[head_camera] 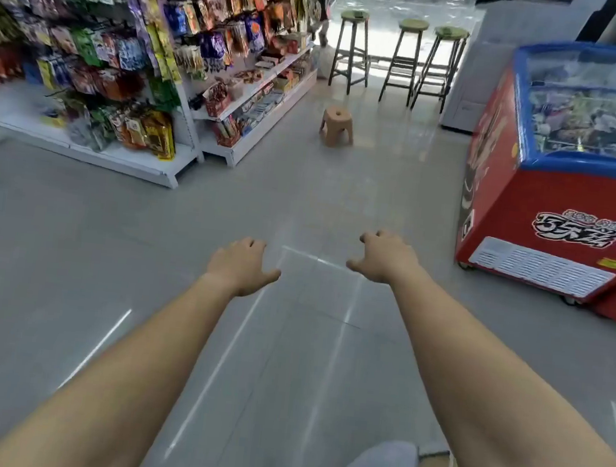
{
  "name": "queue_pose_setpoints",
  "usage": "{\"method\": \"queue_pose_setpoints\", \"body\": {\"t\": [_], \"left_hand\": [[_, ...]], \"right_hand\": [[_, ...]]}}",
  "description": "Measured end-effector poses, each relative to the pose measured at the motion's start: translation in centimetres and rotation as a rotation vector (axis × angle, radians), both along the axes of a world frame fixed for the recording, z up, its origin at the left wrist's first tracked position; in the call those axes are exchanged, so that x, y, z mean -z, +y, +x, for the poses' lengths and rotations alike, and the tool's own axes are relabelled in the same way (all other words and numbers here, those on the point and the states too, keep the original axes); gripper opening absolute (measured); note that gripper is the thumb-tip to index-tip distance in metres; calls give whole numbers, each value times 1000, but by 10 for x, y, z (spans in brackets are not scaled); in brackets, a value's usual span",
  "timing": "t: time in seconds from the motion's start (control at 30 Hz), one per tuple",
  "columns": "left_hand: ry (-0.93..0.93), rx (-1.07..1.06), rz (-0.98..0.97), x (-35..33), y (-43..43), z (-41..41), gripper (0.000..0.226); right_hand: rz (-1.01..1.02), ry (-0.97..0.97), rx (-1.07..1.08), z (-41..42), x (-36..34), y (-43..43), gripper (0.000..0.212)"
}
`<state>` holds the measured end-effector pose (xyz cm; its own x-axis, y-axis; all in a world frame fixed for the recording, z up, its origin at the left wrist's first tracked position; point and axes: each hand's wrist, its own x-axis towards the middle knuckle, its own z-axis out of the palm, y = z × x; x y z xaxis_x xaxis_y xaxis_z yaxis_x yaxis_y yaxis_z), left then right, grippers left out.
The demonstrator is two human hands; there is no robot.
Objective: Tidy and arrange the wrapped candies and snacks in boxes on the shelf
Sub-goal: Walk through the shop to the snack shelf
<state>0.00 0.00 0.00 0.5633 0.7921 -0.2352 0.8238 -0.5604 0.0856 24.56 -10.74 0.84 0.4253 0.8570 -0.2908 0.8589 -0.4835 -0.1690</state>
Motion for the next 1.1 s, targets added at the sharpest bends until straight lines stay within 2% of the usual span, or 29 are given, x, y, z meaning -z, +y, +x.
{"method": "queue_pose_setpoints", "body": {"t": [0.17,0.33,0.53,0.77,1.1], "left_hand": [[5,-60,-65,22,24,18,75],[-13,-79,-98,50,84,35,75],[45,-59,-123,82,208,58,71],[52,-18,-174,77,357,99,71],[57,-28,-243,107,533,220,72]], "right_hand": [[-93,16,-4,17,26,23,70],[-142,9,-40,38,45,89,69],[-182,7,-48,64,65,212,69],[-170,84,49,105,56,351,68],[-182,149,92,213,99,522,64]]}}
